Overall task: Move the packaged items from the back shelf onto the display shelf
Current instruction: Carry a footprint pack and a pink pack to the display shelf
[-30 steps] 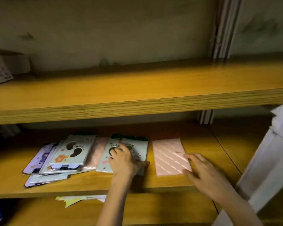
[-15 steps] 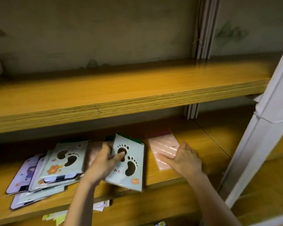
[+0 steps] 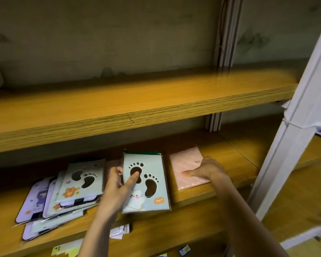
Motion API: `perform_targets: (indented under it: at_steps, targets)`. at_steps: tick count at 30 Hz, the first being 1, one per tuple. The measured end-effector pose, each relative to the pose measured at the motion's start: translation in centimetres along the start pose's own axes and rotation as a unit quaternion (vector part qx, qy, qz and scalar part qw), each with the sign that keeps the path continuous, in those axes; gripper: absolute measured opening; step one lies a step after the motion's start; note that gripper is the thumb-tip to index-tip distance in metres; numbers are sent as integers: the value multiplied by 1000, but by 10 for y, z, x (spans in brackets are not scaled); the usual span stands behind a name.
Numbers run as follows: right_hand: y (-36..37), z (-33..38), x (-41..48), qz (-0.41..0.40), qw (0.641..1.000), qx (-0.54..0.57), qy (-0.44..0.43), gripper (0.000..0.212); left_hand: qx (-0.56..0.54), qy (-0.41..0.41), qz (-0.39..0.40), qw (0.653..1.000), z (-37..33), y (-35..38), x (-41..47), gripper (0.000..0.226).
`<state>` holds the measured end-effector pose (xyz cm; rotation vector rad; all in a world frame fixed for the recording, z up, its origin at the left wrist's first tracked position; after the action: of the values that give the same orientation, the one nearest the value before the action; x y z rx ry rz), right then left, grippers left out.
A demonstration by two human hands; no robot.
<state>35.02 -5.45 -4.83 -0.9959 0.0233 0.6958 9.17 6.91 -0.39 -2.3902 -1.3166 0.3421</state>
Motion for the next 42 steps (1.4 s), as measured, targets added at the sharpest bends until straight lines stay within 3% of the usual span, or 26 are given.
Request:
perform_targets:
  at_steps: [3, 5, 7, 11, 16, 21, 24, 29, 33, 38, 42]
  targets:
    - [12, -8, -12, 64, 979, 185, -48, 54, -14, 1, 8, 1000, 1, 1, 0, 37]
    - [13, -16, -31, 96, 956, 263, -87, 30, -42, -4, 30, 999, 4, 8, 1, 25]
    - [-1, -35, -50, 68, 941, 315, -100, 35, -63, -9, 50, 997, 2, 20, 1, 18]
    - [-47, -78, -95, 18, 899, 423, -115, 41, -90, 3, 99, 991, -21, 58, -3, 27]
    - [-98, -135, -140, -86, 873, 473, -84, 31, -113, 39, 181, 976, -66, 118, -25, 30]
    - [-138, -195, -176, -144, 839, 520, -67, 53, -104, 64, 245, 962, -108, 184, -54, 37]
    - [-160, -232, -181, -164, 829, 532, -58, 56, -106, 70, 264, 956, -130, 221, -73, 33]
    - [-198, -288, -181, -166, 830, 530, -51, 38, -104, 72, 256, 958, -154, 276, -101, 38]
    - [-232, -331, -174, -170, 834, 523, -48, 50, -114, 64, 244, 961, -172, 323, -122, 31]
    - [-265, -376, -159, -138, 831, 536, -62, 36, -147, 24, 200, 968, -180, 374, -139, 27]
    - [-289, -386, -134, -102, 850, 510, -82, 39, -145, 8, 168, 975, -186, 397, -142, 21]
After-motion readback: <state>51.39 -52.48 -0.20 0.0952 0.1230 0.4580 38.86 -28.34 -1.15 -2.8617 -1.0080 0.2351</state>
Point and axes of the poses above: each hand's wrist, its own x-axis towards the middle knuckle, its own y-axis out of the palm, z = x × y, the point moved 10 cm from there along x, towards the middle knuckle, and after that the axes turned 14 degrees about x, right-handed, at the moved point
